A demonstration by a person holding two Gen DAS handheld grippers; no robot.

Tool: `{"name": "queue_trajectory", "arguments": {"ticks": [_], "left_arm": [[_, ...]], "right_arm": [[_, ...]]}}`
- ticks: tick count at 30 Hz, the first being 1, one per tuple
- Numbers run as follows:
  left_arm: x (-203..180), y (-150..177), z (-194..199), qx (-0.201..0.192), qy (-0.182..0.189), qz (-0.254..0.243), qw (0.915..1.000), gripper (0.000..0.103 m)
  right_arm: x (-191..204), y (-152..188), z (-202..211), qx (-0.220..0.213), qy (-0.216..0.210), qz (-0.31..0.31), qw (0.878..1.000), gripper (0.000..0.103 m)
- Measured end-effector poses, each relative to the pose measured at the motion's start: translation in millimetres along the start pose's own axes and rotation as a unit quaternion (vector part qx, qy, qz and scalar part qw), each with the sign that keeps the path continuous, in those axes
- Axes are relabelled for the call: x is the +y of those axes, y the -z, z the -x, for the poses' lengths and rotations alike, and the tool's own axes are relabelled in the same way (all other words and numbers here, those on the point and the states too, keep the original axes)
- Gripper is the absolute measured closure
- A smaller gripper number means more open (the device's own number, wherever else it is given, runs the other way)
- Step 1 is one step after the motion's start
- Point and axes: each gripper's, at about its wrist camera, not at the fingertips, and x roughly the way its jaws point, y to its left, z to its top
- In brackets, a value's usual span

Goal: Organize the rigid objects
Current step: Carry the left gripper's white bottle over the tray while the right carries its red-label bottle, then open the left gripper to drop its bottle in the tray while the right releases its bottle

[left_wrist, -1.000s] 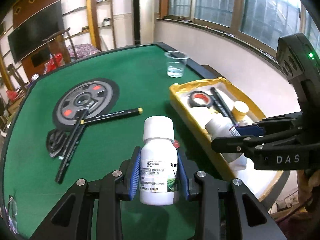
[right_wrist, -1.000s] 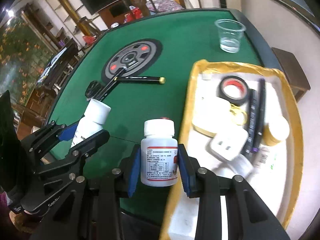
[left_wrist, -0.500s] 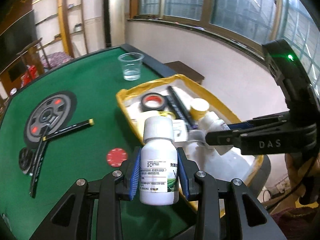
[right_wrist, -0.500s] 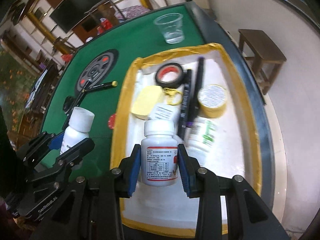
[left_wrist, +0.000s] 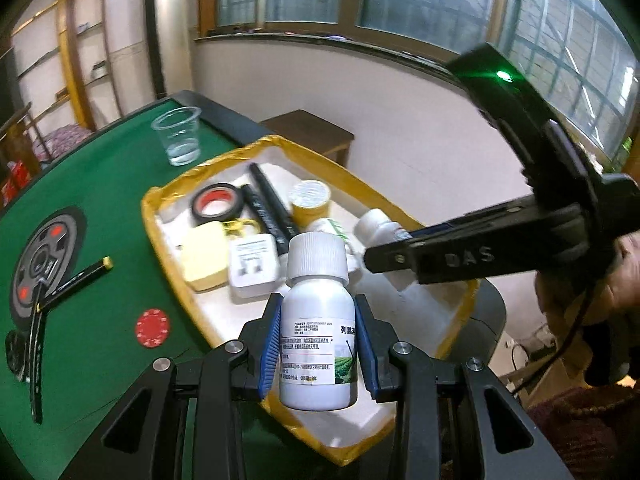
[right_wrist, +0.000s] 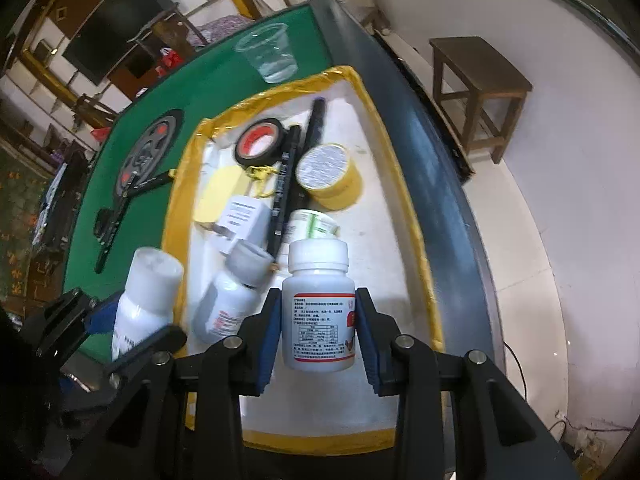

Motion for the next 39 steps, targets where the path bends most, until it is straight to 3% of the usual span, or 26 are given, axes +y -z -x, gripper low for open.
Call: {"name": "queue_trajectory", "arguments": {"ticks": [10, 21, 39], "left_arm": [[-21, 3, -23, 0.044, 0.027, -0.027, 0.9983, 0.067], [-21, 7, -37, 0.072, 0.024, -0.022, 0.9968, 0.067], [-19, 10, -42, 0.08, 0.021, -0.017, 0.9964, 0.067]], "right_arm": [[-11, 4, -13, 0.018, 0.004, -0.013, 1.0, 0.068], [-10, 4, -20, 0.025, 0.004, -0.006, 1.0, 0.068], [-7, 5, -20, 0.037, 0.002, 0.0, 0.999, 0.068]]}}
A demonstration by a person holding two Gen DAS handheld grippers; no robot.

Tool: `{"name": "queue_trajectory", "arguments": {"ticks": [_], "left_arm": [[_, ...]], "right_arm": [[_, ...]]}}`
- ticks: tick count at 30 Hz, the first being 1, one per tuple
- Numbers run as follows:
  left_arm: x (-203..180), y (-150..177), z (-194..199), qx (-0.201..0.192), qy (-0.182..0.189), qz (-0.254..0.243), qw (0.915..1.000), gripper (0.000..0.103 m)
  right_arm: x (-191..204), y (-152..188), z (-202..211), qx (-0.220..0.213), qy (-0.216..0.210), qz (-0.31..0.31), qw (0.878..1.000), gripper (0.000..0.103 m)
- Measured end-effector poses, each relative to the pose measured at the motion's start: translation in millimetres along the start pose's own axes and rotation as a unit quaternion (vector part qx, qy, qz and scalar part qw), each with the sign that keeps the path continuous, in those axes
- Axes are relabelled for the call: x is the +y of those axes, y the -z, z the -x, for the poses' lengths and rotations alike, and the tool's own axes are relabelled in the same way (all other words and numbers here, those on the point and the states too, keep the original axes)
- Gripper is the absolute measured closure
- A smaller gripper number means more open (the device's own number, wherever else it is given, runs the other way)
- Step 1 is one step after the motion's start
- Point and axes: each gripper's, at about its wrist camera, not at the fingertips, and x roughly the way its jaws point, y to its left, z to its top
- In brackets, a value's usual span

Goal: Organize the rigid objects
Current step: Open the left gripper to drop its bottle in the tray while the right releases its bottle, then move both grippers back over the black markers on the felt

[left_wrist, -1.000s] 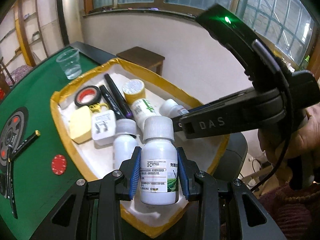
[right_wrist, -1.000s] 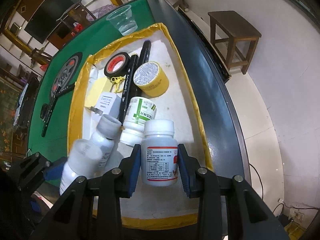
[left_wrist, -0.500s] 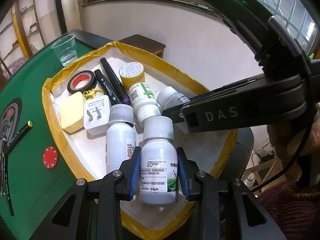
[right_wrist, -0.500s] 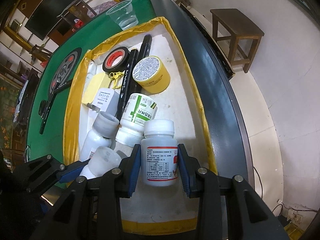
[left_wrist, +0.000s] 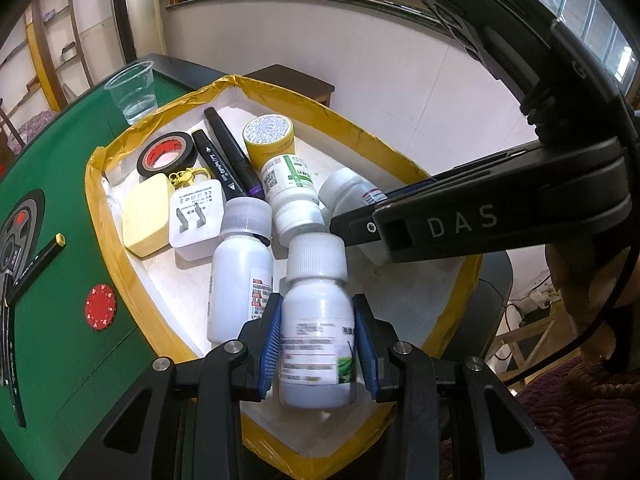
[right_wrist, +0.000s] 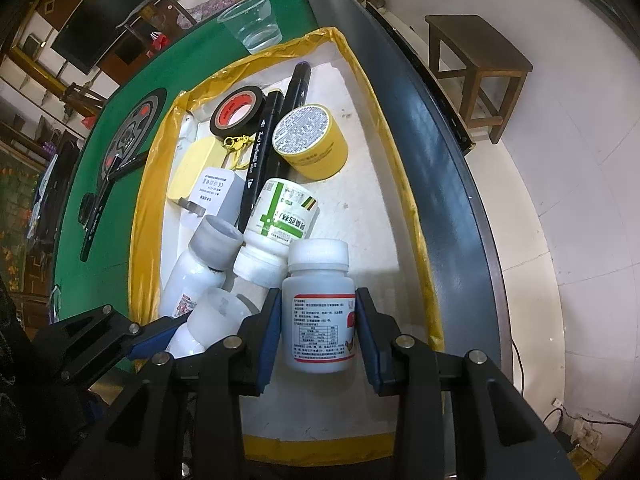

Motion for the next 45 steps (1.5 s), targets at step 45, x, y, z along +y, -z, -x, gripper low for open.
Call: {"name": "queue_trajectory", "arguments": {"ticks": [45], "left_arm": [[168, 150, 136, -0.089, -0.189, 0.279, 0.9375, 0.05]], "right_arm": [[278, -91, -49, -0.008, -0.048, 0.469, 0.882, 0.059]]}}
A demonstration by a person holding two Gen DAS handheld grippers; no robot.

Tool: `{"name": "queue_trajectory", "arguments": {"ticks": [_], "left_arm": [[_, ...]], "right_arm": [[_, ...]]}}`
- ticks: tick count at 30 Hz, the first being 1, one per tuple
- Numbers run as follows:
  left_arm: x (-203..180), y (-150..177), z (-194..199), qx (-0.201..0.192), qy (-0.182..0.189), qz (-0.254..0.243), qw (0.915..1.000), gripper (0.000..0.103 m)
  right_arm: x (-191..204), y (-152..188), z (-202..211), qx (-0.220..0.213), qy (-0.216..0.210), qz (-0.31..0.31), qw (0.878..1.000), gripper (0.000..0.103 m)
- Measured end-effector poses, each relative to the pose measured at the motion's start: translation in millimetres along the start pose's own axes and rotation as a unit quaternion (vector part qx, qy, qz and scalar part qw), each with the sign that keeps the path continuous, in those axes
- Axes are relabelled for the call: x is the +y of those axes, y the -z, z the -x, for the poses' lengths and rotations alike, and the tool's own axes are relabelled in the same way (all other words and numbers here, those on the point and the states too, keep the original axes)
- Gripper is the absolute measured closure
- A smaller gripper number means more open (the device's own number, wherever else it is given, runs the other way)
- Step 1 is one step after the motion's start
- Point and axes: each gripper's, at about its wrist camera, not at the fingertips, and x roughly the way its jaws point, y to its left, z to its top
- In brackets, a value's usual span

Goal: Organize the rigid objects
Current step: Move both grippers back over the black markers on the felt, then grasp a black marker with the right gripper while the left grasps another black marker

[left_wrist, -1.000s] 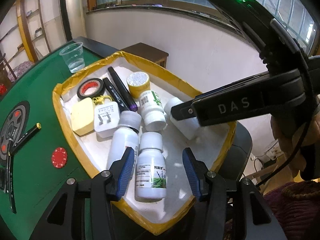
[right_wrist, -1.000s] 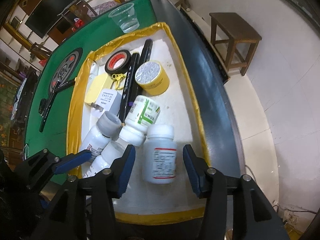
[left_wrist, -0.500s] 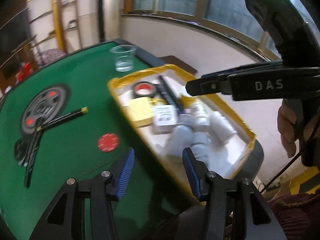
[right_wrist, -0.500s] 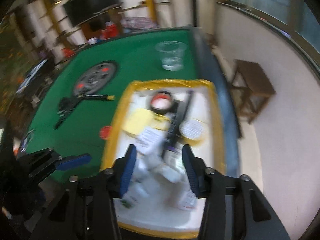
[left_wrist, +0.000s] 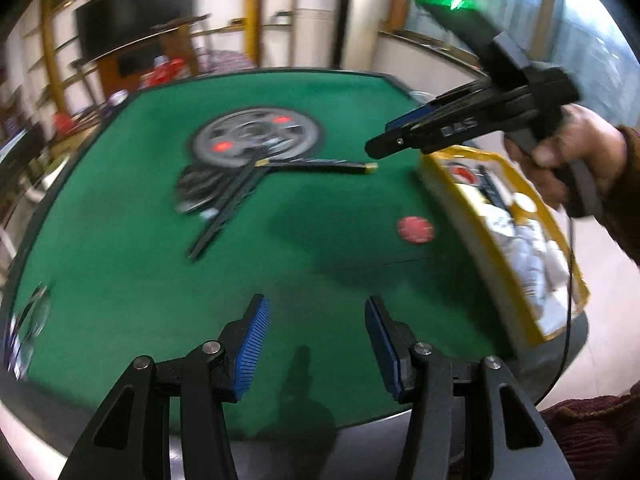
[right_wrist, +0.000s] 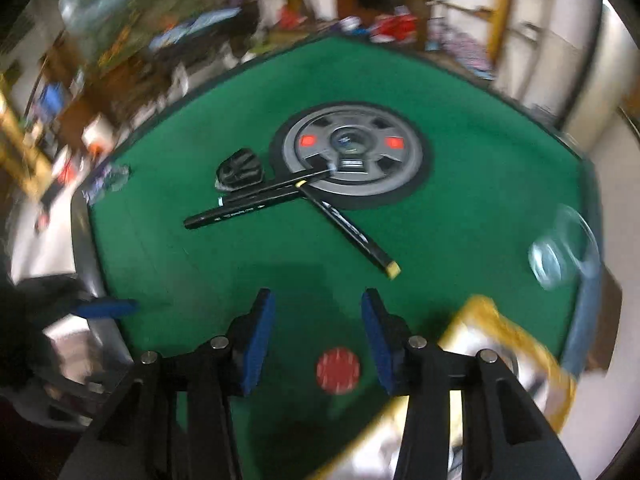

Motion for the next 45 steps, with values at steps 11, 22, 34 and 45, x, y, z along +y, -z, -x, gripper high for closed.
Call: {"name": "queue_trajectory", "arguments": {"ticks": [11, 22, 34, 45], "left_arm": [[61, 25, 4, 0.013, -0.056, 0.074, 0.9957, 0.05], [80, -29, -35, 0.029, -0.025, 0.036, 0.9986, 0.05], [75, -71, -124, 0.096, -0.024, -0.038, 0.9944, 0.063], [12, -16, -85, 0.109, 0.024, -0.048, 0.9926, 0.088]], "right_arm": [[-12, -52, -109, 0.098, -0.017, 0.076, 0.992, 0.065], [-4, -9, -95, 0.123, -0.047, -0.07, 0.989, 0.089], [22, 93, -28, 0.056, -0.095, -0.238, 0.965, 0.088], [21, 90, -11, 0.017, -0.082, -0.273, 0.958, 0.088]]}}
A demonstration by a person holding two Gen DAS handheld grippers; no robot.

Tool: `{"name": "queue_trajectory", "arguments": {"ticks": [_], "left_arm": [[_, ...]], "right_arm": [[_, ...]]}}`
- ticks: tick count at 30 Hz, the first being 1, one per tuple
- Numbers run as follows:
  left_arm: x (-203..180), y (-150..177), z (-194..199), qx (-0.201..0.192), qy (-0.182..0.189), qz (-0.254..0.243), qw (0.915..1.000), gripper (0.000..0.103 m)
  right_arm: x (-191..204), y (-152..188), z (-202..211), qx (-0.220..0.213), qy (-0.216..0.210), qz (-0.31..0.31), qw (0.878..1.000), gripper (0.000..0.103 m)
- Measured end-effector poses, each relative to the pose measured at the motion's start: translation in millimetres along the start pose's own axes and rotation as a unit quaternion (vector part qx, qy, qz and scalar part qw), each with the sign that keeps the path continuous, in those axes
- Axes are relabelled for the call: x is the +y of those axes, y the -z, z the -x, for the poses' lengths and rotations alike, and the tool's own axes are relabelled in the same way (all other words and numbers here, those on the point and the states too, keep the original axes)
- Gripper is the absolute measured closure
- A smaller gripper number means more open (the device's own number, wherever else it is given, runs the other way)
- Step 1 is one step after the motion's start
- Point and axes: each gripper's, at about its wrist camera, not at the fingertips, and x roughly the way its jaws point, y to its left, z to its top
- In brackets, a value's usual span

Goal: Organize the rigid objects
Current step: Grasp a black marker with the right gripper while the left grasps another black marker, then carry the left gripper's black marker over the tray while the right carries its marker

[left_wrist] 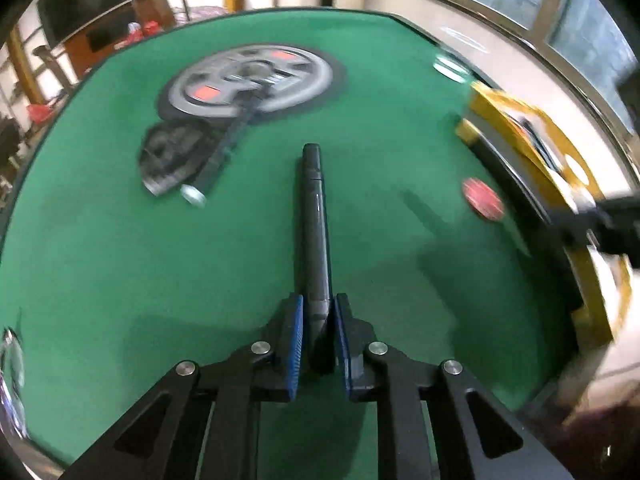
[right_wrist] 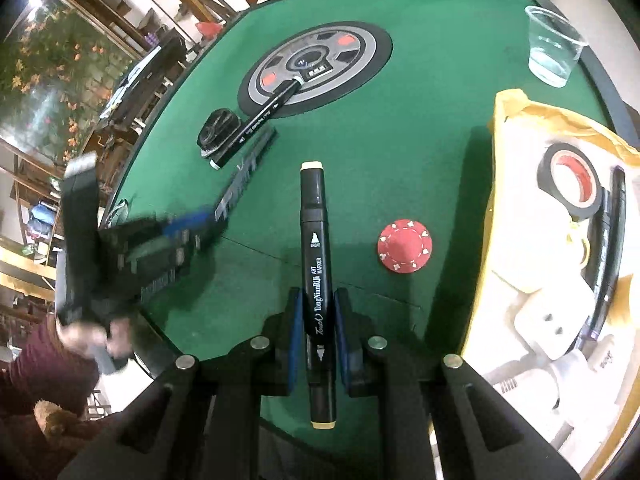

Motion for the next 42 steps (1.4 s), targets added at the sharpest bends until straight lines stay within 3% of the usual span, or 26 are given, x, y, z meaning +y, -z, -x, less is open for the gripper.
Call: {"name": "queue_trajectory", "arguments": {"ticks": [3, 7, 8, 11, 12, 13, 14, 17, 20, 27, 42], "left_arm": [[-3, 0, 2, 0.009, 0.012, 0.021, 0.9997, 0.087], [-9, -20, -1, 0.006, -0.001, -0.002, 1.0, 0.058], [-11, -24, -2, 0.004, -0.003, -0.01, 0.9999, 0.057], [-18, -33, -18, 0.021, -0.019, -0.024, 0.9993, 0.06], [-22, -33, -20, 0.012, -0.033, -0.031, 0.9989, 0.068], [-25, -33, -20, 0.008, -0.036, -0.038, 0.9986, 0.084], [-28, -32, -19, 0.009, -0.031, -0.038, 0.9988, 0.088], [-36, -25, -13, -0.009, -0.039, -0.034, 0.9986, 0.089], [-46, -20, 9, -0.053, -0.02, -0.018, 0.9982, 0.089], [-61, -28, 57, -0.152, -0.052, -0.019, 0.9869, 0.088], [-73, -32, 73, -0.178, -0.08, -0.033, 0.9801, 0.088]], "right_arm": [[-8, 6, 11, -0.006, -0.002, -0.004, 1.0, 0.088], [-19, 12, 22, -0.012, -0.005, -0.015, 1.0, 0.088], [-20, 13, 23, -0.014, -0.005, -0.015, 1.0, 0.088], [-21, 16, 26, -0.018, -0.006, -0.017, 1.0, 0.088], [-21, 17, 26, -0.018, -0.006, -0.017, 1.0, 0.088], [-21, 18, 26, -0.019, -0.006, -0.017, 1.0, 0.088], [-22, 19, 27, -0.021, -0.006, -0.018, 1.0, 0.088], [-23, 22, 30, -0.025, -0.007, -0.019, 0.999, 0.088], [-23, 21, 30, -0.031, -0.007, -0.019, 0.999, 0.088], [-13, 19, 39, -0.061, -0.007, 0.007, 0.998, 0.088], [-10, 19, 59, -0.093, -0.024, 0.029, 0.995, 0.088]]}}
